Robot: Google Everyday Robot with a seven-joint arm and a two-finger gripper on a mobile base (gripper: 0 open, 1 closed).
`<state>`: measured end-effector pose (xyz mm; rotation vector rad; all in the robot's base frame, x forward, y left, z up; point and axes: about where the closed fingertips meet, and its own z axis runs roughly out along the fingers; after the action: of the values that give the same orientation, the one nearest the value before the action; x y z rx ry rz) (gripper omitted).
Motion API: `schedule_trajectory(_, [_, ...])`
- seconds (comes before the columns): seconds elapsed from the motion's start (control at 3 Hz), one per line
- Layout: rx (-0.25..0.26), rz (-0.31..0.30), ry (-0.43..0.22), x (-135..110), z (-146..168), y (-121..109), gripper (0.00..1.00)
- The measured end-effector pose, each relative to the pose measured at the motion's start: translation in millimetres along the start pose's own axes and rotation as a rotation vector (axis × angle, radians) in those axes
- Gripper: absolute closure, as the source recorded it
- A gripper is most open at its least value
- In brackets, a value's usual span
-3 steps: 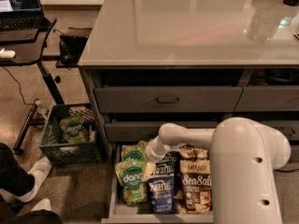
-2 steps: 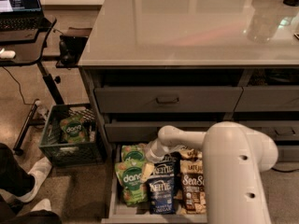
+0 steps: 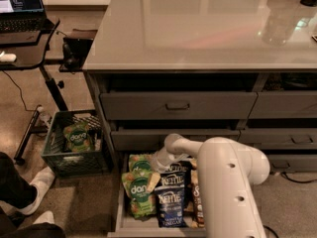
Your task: Pick green rice chip bag from bottom drawer and place on counter
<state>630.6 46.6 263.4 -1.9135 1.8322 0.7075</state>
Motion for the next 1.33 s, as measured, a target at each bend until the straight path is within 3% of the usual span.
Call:
schedule_trajectory(0.33, [-0.028,-0.001,-0.007,1,13,-7,0.16])
schedule_trajectory(1.0, [-0.055,-0.009,-0.011,-1,24,-11,0.25])
schedule_trajectory(1.33, [-0.068,-0.017,-0.009,-4,28,-6,0.52])
